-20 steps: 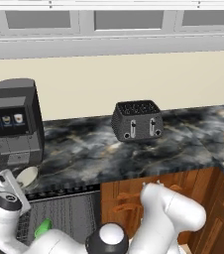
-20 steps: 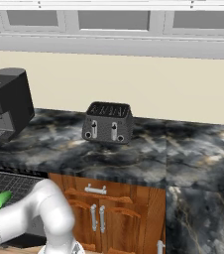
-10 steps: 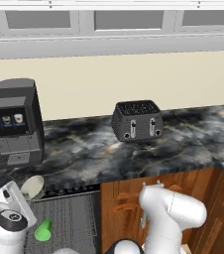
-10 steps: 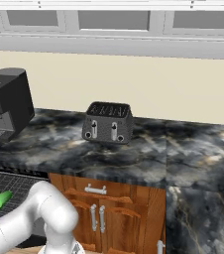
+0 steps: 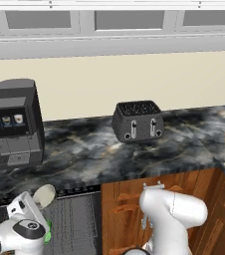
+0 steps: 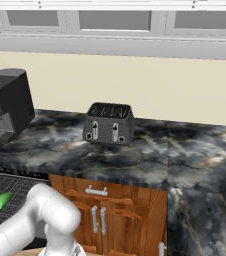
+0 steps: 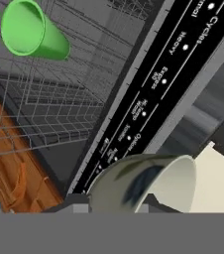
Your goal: Pick up the cup and bowl from the counter, place them in the dishwasher, and close the dishwasher door.
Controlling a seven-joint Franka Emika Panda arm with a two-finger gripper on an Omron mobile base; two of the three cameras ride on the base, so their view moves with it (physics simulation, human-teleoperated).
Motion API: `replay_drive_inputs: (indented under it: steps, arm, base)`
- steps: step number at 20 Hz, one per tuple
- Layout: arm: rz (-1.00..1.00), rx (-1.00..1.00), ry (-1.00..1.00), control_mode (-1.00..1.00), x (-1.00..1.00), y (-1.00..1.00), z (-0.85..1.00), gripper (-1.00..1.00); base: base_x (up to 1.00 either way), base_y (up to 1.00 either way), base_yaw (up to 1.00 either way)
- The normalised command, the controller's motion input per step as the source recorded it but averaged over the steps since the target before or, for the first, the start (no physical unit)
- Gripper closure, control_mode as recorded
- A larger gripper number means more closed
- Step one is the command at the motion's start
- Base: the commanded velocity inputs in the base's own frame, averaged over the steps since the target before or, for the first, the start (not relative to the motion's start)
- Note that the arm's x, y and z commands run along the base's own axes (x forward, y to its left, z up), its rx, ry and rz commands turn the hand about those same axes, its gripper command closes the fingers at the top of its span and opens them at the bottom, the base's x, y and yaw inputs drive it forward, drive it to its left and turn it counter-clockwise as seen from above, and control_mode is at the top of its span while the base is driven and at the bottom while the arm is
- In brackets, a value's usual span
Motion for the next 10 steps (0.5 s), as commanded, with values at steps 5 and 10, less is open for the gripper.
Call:
replay_drive_inputs:
  steps: [5, 10]
  arm:
    - [0.02, 0.0, 0.0, -1.0, 0.0, 0.0, -0.56, 1.0]
    - [0.01, 0.0, 0.0, -1.0, 0.0, 0.0, -0.54, 1.0]
  base:
    - [0.0, 0.0, 0.0]
    - [0.0, 0.0, 0.0]
